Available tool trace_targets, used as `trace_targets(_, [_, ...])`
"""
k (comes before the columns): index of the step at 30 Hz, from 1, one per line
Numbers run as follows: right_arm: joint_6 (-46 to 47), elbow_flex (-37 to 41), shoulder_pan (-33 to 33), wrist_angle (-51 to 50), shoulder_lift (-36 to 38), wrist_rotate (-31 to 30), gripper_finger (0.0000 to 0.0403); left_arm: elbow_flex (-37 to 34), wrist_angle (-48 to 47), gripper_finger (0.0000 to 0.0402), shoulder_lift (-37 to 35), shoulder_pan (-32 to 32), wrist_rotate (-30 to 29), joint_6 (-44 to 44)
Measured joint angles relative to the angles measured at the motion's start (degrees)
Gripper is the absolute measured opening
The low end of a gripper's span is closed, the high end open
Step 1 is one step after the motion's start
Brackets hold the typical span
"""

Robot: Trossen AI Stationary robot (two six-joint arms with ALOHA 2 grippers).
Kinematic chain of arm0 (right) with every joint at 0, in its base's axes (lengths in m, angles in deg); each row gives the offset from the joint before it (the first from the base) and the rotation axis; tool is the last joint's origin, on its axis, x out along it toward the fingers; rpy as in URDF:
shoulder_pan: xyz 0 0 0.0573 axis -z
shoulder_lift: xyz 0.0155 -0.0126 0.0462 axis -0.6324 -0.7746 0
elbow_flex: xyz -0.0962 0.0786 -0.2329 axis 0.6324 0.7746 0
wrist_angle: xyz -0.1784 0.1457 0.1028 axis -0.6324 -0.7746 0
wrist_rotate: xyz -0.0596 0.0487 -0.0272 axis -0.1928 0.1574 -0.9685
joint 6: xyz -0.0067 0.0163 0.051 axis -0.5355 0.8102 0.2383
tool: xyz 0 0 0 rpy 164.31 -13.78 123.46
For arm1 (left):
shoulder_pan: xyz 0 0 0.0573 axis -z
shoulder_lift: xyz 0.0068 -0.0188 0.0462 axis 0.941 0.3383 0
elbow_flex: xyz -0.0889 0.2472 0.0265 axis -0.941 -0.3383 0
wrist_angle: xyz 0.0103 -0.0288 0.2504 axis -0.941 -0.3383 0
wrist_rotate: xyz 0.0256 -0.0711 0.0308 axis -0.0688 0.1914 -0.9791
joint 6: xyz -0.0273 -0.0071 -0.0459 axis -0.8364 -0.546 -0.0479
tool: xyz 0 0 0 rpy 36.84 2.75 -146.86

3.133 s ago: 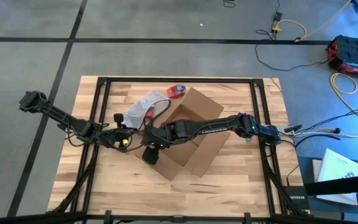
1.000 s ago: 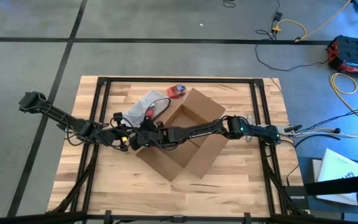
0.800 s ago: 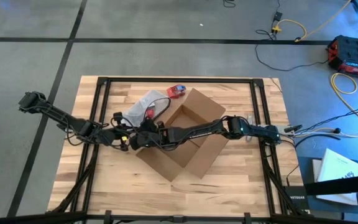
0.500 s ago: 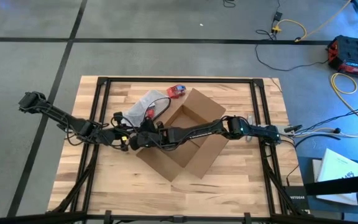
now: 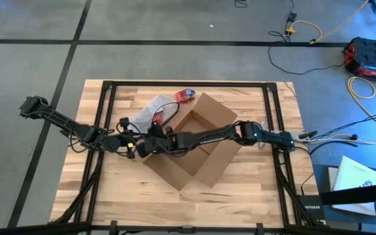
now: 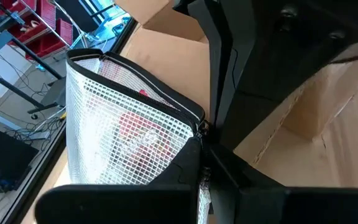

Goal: Unpack boxes
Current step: Close the transparent zip bag

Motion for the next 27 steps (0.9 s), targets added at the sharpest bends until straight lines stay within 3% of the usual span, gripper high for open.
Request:
trace_targets(16, [-1.21,0.00,0.46,-2.24,1.62,1.01,0.0000,0.09,-0.23,0.0000,-0.05,0.00,0.04,-0.09])
trace_targets(24, [-1.35,-0.18,1.69,-7.40,5.33,-4.38,0.0001,-0.25,-1.00,0.0000,0.22,0.14,3.95,-1.59])
trace_targets(27, [-1.99,-0.30,1.94,-8.85,6.66,-3.80,0.0001,-0.23,-0.87,0.0000,0.19,0.11,4.25,-1.60])
